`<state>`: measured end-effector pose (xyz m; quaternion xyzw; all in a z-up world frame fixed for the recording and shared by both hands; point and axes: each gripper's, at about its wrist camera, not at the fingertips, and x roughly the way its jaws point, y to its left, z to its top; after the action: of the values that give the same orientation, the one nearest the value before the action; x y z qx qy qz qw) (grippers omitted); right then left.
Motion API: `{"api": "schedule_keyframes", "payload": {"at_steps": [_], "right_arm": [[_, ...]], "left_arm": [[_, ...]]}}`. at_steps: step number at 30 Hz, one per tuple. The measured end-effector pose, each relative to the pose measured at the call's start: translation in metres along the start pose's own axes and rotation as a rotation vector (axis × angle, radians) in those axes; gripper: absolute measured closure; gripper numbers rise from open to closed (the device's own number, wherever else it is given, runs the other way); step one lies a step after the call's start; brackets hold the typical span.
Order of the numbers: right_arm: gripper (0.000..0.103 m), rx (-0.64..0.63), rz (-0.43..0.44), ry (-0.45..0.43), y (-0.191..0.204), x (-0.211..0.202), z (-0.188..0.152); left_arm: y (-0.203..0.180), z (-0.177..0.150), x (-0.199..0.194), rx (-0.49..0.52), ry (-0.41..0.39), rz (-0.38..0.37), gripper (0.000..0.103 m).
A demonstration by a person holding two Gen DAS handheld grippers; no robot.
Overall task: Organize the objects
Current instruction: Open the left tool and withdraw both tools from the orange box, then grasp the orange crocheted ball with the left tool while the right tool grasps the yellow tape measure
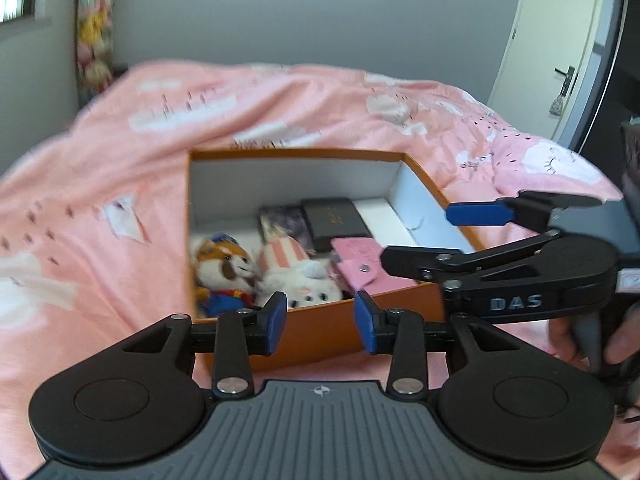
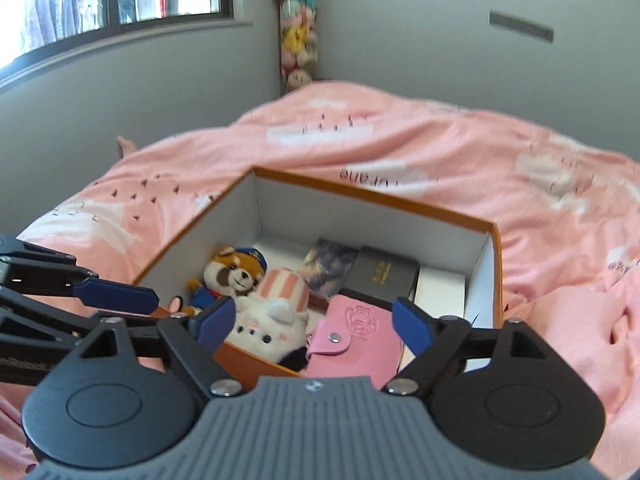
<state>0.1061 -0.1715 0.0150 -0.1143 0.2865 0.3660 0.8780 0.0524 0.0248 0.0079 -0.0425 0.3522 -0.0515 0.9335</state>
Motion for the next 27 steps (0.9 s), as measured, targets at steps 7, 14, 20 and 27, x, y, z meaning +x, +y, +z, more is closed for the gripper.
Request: {"api": "schedule_keyframes", "payload": {"at_steps": [7,14,20,27], "right_arm": [[0.010,0.048,0.020,-0.004,0.014,-0.016,-0.019],[0.011,0.053,0.080,0.173,0.041,0.000,-0.044],[0.031,0.009,0.135,0.309,0.063,0.023,-0.060],[0.037,-0.071,0.205,0.404,0.085,0.045,-0.073]], "left_arm": [[0.002,-0.018,-0.015,0.036,-0.016,0.074,0.056],[0.012,-0.039,-0.004,0.057,0.145,0.128,0.057],[0.025,-0.056,0.006,0.038,0.290,0.136,0.057],[0.036,-0.068,0.010,0.018,0.365,0.133,0.057]]}}
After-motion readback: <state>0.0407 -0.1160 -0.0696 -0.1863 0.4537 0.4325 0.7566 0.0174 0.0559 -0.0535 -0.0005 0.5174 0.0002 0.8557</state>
